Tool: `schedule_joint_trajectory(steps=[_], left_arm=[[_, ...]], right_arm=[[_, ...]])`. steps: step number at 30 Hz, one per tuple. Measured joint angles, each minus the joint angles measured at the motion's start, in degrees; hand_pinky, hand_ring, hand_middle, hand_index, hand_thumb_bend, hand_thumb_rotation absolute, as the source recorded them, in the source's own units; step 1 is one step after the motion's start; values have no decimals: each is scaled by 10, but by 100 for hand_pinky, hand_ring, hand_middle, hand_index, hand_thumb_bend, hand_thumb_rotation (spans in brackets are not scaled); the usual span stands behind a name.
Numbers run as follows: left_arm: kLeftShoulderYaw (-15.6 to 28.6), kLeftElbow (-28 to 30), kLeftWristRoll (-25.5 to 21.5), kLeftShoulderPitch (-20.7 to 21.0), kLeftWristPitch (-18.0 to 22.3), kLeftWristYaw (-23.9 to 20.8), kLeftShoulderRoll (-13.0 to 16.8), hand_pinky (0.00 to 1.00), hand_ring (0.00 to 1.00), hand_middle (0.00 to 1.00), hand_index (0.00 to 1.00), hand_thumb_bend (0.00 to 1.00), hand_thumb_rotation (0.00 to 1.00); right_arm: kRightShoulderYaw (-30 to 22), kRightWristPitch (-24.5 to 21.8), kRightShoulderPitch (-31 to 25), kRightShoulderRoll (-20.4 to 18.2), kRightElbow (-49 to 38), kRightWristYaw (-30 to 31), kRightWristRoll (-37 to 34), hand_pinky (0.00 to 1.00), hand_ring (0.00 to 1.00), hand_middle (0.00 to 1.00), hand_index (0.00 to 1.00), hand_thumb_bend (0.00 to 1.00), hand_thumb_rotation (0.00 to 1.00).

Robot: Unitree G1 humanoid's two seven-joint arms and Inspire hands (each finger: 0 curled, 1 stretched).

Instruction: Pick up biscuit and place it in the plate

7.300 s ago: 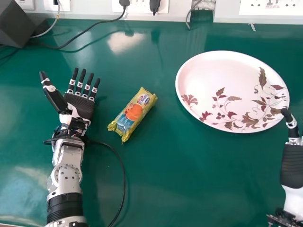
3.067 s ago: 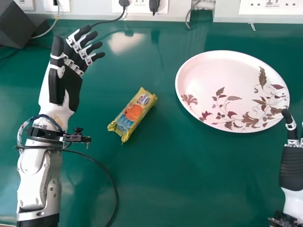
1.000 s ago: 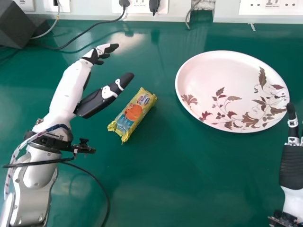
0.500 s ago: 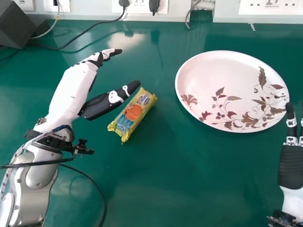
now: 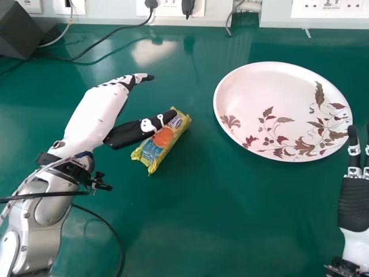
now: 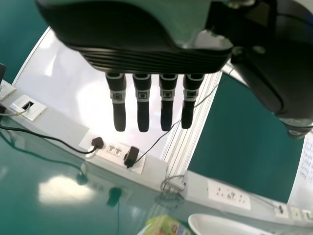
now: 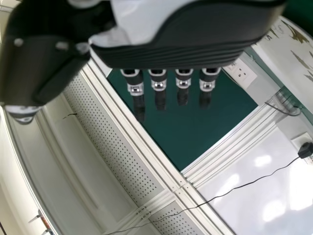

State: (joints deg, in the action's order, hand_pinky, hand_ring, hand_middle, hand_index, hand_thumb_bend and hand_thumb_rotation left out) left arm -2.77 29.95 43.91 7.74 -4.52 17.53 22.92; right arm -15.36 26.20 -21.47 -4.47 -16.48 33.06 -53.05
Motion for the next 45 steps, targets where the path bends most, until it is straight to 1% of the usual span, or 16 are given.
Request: schedule_joint_trajectory(steps=[5,10,13,15,18,21,23,26,29,32,35,39,42,45], left_arm=[[-12,12,23,5,-31,31,0,81,86,89,90,100,61],[-21,16,43,8,-51,54,0,82,87,89,89,100,61],[-24,18,49,10,-59,67,0,89,89,90,89,100,59],[-25,19,50,12,-61,73,2,97,91,91,91,100,58],[-26,21,52,14,-66,85,4,100,92,91,92,100,60],[-28,22,55,15,-69,93,4,100,94,92,93,100,61],[-30,22,55,16,-70,98,4,100,96,94,93,100,61],[-32,22,55,17,-71,101,5,100,99,95,93,100,62],[-33,22,55,18,-75,104,5,100,99,95,91,100,62],[-36,19,58,18,-79,111,7,100,100,97,94,100,62],[-38,19,66,18,-84,116,7,100,100,97,94,100,60],[-46,18,74,19,-89,123,8,100,100,97,95,100,62],[-50,19,78,19,-91,133,10,100,100,98,95,100,61],[-54,19,91,19,-95,144,16,100,100,97,95,100,62]], right_arm=[[0,0,0,0,0,1,0,87,100,100,87,100,28],[0,0,0,0,0,5,-1,85,100,100,87,100,28],[0,0,0,0,0,6,-7,85,100,100,87,100,28],[-1,-3,0,0,0,6,-9,84,100,100,88,100,30],[-1,-4,-2,0,0,4,-5,85,100,100,88,100,31],[-1,-4,-4,-1,0,-4,5,87,100,100,88,100,33],[-1,-4,-5,-1,-1,-7,10,87,100,100,87,100,31],[-1,-4,-5,-1,-1,-8,14,88,100,100,87,100,31],[-1,-4,-7,-2,-4,-17,17,88,100,100,86,100,31],[0,-4,-8,-2,-6,-22,20,90,100,100,86,100,32],[0,-4,-8,-2,-6,-23,19,91,100,100,87,100,32],[1,-4,-8,-2,-6,-27,21,91,100,100,87,100,31],[3,-4,-10,-2,-9,-30,22,93,100,100,87,100,31],[4,-4,-15,-4,-13,-36,26,91,100,100,87,100,31]])
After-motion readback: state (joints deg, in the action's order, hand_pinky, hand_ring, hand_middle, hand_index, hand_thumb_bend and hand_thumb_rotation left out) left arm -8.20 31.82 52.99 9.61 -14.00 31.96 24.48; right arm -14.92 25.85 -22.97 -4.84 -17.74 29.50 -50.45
